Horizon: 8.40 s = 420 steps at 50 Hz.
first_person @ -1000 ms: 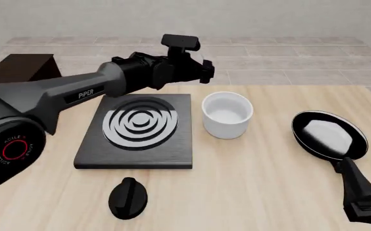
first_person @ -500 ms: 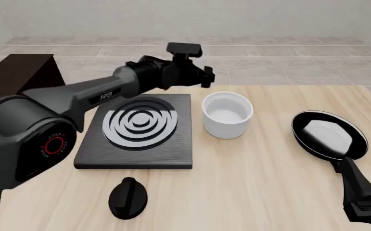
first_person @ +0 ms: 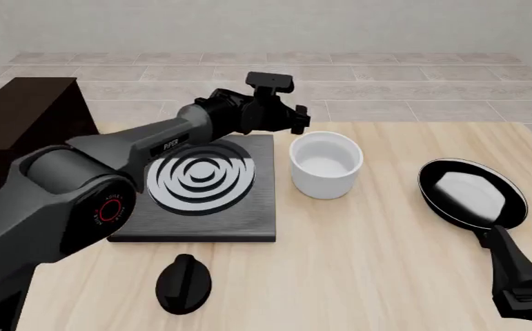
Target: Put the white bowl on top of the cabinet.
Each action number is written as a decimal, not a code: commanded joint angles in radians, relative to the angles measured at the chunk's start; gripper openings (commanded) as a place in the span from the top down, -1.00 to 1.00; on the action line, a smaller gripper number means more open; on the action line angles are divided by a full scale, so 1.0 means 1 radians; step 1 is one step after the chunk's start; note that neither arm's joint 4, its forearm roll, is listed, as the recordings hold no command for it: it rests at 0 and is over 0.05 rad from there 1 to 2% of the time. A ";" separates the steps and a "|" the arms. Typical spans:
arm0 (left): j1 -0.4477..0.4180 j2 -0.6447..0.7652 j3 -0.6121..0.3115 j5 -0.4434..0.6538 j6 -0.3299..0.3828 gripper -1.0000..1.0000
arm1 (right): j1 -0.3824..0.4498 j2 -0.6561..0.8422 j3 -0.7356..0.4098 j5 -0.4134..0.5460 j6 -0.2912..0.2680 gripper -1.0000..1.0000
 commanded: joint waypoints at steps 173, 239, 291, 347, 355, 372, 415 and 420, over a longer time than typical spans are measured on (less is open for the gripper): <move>-0.122 -0.349 0.296 -0.016 -0.056 1.00 | 0.000 0.000 0.000 0.000 0.000 -1.00; 0.107 -0.512 0.414 -0.012 0.012 1.00 | 0.000 0.000 0.000 0.000 0.000 -1.00; 0.348 -0.568 0.396 0.012 0.010 1.00 | 0.000 0.000 0.000 0.000 0.000 -1.00; 0.527 -0.641 0.362 0.057 -0.015 1.00 | 0.000 0.000 0.000 0.000 0.000 -1.00; 0.555 -0.645 0.361 0.055 -0.015 1.00 | 0.000 0.000 0.000 0.000 0.000 -1.00; 0.609 -0.657 0.394 0.042 -0.003 1.00 | 0.000 0.000 0.000 0.000 0.000 -1.00; 0.743 -0.658 0.400 0.049 0.035 1.00 | 0.000 0.000 0.000 0.000 0.000 -1.00; 0.760 -0.651 0.396 0.050 0.038 1.00 | 0.000 0.000 0.000 0.000 0.000 -1.00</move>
